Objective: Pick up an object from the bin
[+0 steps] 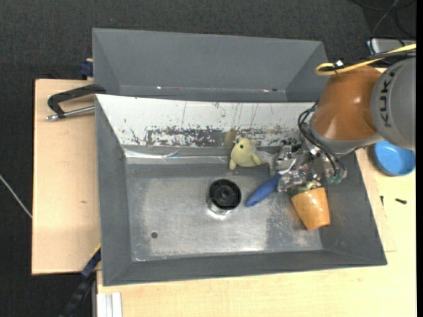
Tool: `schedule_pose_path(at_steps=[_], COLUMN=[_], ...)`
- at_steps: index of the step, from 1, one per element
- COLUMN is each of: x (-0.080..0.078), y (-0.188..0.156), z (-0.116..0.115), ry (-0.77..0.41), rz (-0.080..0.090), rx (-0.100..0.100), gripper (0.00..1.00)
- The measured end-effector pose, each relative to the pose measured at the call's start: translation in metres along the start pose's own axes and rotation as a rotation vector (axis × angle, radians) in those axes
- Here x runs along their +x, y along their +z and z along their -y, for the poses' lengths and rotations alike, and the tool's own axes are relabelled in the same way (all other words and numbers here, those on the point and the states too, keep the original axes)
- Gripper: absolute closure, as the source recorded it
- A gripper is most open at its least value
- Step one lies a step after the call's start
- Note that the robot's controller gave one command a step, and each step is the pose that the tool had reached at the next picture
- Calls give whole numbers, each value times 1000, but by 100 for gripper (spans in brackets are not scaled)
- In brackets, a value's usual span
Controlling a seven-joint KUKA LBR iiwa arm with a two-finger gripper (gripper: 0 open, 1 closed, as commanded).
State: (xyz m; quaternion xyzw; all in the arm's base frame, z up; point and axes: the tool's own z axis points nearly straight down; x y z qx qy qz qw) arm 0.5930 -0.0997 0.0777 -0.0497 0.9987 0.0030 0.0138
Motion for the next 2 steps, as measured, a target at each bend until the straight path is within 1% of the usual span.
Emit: schedule_pose_path(at_steps=[1, 2], x=[-5, -8], y=[-67, -98], z=[-1, -2], ry=[-1, -1], rz=[-15, -20], rx=[6, 5], gripper=[100, 100])
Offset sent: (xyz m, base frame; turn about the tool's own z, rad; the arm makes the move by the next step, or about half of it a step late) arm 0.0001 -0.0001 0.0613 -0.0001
